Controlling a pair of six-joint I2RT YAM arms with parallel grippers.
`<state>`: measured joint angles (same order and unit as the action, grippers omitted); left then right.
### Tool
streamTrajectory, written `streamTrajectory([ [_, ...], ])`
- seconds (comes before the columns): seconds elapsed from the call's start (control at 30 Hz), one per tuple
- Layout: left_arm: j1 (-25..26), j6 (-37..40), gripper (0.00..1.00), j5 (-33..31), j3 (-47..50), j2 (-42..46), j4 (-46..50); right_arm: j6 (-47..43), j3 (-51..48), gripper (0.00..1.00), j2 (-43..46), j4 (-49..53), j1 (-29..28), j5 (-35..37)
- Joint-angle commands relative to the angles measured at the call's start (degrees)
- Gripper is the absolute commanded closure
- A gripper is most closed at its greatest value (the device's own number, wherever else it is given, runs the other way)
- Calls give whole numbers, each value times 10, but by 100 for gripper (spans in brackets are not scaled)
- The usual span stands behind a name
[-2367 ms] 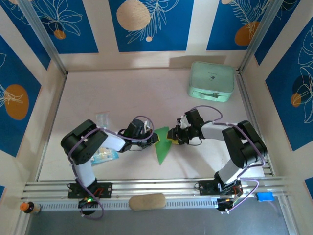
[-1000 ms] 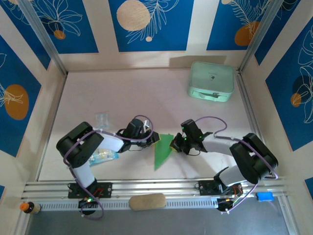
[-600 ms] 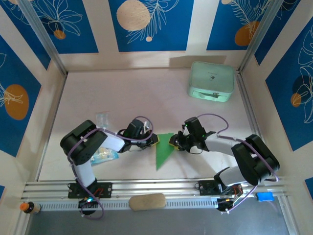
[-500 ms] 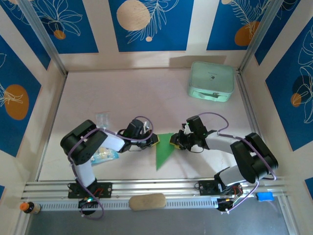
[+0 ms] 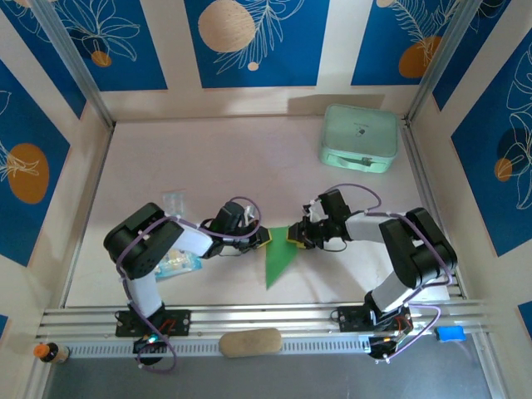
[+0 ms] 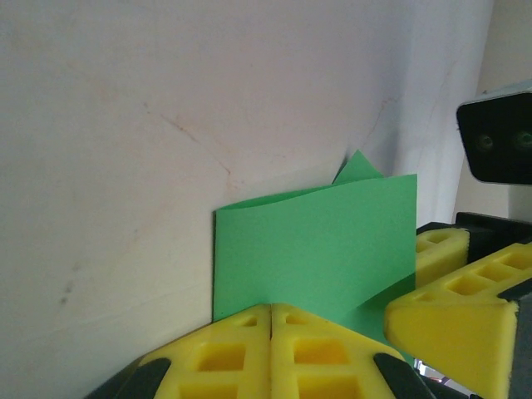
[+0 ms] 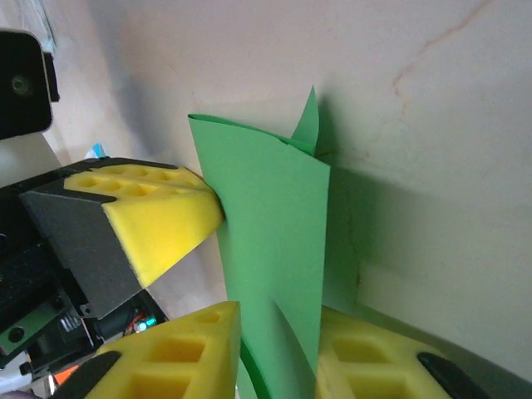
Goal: Fold a paper plane with a square sheet of paper (pick it up from the middle)
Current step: Fold the wing for the fifth time at the center of the table.
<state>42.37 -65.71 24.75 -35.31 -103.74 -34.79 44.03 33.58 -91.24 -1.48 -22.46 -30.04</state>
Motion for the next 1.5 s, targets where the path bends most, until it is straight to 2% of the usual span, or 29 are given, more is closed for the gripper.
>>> streamTrajectory([
  [0.0, 11, 10, 98, -6, -7, -39, 6, -16, 10, 84, -7, 16, 4, -26],
  [0.1, 11, 13, 94, 1, -2, -25, -22, -8, 8, 92, 6, 21, 3, -16],
  [0.17, 11, 24, 87, 2, -3, -5, -24, 11, 3, 95, 21, 25, 3, -1],
  [0.23, 13, 45, 77, -5, -5, 24, -8, 43, -6, 98, 40, 30, 3, 24],
  [0.33, 23, 90, 71, -30, -11, 73, 55, 114, -25, 99, 78, 28, 3, 71],
  [0.47, 70, 190, 65, -124, -32, 139, 185, 227, -61, 100, 138, 17, 1, 140],
  [0.53, 114, 254, 62, -194, -48, 166, 253, 268, -69, 100, 167, 25, -3, 169],
  [0.63, 167, 317, 59, -272, -61, 179, 306, 297, -66, 100, 192, 46, -13, 195],
  [0.73, 210, 354, 56, -312, -74, 166, 327, 312, -65, 100, 200, 58, -19, 205],
  [0.9, 257, 387, 54, -380, -119, 118, 380, 312, -65, 100, 200, 61, -20, 203],
  [1.03, 277, 404, 54, -430, -163, 81, 429, 306, -62, 100, 201, 66, -21, 203],
  [1.13, 285, 411, 54, -444, -181, 63, 443, 305, -61, 100, 201, 67, -21, 203],
  [1.47, 303, 419, 69, -473, -208, 38, 469, 306, -59, 100, 199, 64, -20, 198],
])
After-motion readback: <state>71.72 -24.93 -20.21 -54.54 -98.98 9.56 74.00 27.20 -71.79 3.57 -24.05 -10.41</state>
